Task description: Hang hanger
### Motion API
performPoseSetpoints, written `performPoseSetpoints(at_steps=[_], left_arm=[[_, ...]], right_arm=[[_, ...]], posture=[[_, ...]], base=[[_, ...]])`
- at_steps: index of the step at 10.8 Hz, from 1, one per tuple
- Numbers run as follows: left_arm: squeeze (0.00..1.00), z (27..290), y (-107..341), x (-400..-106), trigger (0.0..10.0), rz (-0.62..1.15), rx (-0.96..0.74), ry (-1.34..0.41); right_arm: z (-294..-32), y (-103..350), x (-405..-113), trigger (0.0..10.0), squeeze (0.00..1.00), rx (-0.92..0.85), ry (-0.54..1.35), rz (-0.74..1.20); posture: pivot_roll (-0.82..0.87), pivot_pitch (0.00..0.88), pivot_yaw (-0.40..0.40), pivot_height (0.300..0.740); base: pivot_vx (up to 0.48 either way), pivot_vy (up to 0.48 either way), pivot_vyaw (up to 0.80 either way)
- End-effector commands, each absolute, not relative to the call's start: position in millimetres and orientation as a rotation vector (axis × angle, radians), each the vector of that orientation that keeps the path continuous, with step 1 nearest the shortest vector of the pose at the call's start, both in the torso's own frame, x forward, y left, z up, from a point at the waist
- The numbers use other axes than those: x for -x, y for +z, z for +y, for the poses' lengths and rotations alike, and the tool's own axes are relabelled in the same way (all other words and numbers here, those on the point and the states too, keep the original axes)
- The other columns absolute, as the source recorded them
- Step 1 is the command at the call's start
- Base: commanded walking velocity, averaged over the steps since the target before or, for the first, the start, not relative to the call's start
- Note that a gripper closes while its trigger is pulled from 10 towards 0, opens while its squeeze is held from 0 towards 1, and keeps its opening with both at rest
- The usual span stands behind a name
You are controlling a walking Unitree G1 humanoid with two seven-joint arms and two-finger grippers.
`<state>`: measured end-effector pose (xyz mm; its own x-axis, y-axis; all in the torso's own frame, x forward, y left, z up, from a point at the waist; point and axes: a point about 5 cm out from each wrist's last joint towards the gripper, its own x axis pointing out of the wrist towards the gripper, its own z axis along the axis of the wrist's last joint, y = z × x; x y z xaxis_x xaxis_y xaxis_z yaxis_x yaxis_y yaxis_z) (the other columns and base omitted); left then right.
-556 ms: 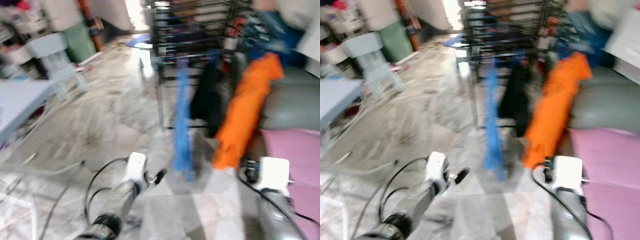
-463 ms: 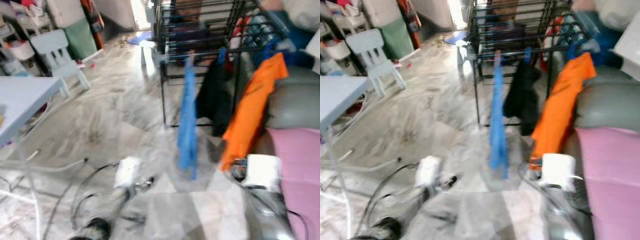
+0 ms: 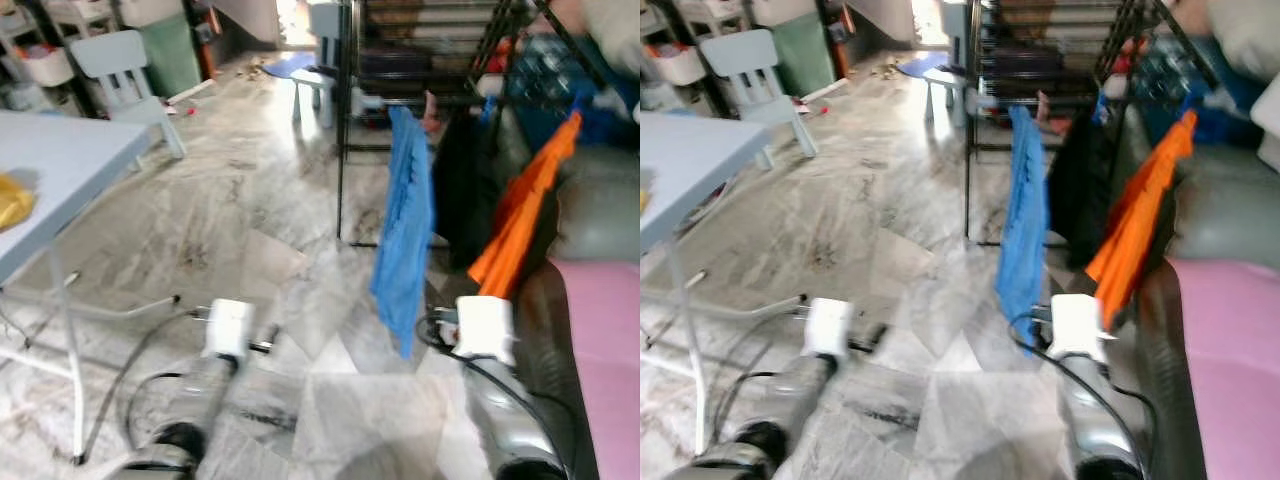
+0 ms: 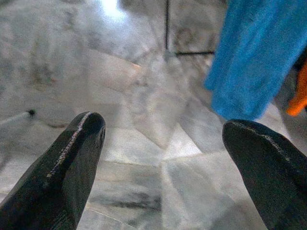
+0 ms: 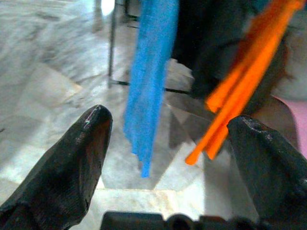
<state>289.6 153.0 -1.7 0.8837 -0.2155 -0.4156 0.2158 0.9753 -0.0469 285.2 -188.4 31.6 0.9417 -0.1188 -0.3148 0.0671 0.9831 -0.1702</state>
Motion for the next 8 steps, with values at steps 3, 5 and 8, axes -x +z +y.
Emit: performPoseSetpoints(at_steps=[3, 5, 8], left_arm=[[0.00, 157, -23, -265, 10.0, 0.494, 0.000, -0.182], [0.00, 151, -31, -253, 10.0, 0.510, 0.025, -0.184], [0.00, 152, -24, -260, 10.0, 0.456, 0.092, -0.104]], right_arm=[[-184, 17, -285, 10.0, 0.00, 0.164, -0.064, 0.382], [-182, 13, -283, 10.0, 0.00, 0.158, -0.059, 0.383], [-192, 9, -272, 10.0, 0.00, 0.143, -0.106, 0.375]], posture=[[-0.01, 0.000, -0.012, 0.740], [-0.02, 0.000, 0.008, 0.740], [-0.06, 0.004, 0.040, 0.740]], base=[[0.000, 0.000, 0.00], [0.000, 0.000, 0.00], [0.000, 0.000, 0.00]])
